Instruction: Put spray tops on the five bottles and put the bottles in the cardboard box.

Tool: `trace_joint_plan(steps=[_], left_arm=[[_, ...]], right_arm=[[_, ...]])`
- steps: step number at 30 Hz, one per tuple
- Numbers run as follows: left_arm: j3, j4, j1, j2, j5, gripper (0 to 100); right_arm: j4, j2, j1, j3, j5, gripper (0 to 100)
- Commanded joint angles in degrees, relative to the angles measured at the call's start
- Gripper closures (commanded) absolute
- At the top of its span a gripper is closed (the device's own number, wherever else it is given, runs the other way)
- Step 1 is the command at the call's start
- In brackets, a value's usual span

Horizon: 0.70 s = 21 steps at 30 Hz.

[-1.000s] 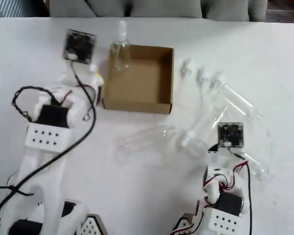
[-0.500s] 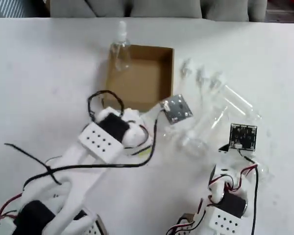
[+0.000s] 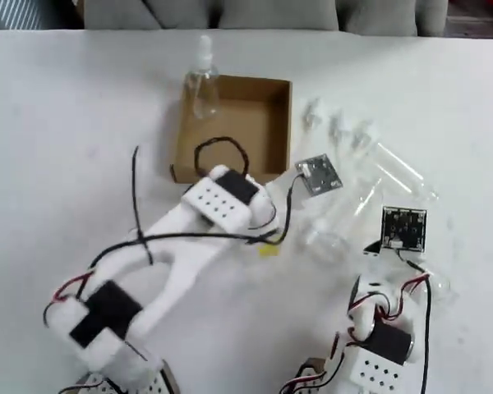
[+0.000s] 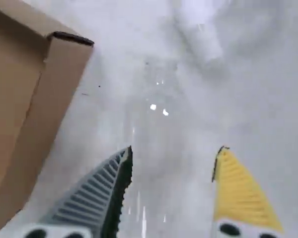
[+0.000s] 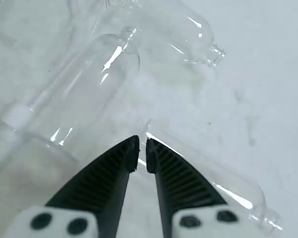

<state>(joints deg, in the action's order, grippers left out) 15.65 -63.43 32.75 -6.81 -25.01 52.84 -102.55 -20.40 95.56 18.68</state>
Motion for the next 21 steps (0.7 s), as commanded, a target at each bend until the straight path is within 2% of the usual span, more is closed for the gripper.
trace_joint_plan(steps=[1, 13, 21], left_arm=[[-8.4, 1.2, -2.2, -5.6, 0.2, 73], [-16.0, 1.4, -2.3, -17.0, 0.2, 73], [-18.9, 1.2, -1.8, -19.5, 0.2, 73]], right_arm=[[-0.8, -0.6, 0.5, 1.2, 0.4, 98.4], [-0.8, -0.6, 0.5, 1.2, 0.4, 98.4], [-0.8, -0.6, 0.5, 1.2, 0.4, 98.4]])
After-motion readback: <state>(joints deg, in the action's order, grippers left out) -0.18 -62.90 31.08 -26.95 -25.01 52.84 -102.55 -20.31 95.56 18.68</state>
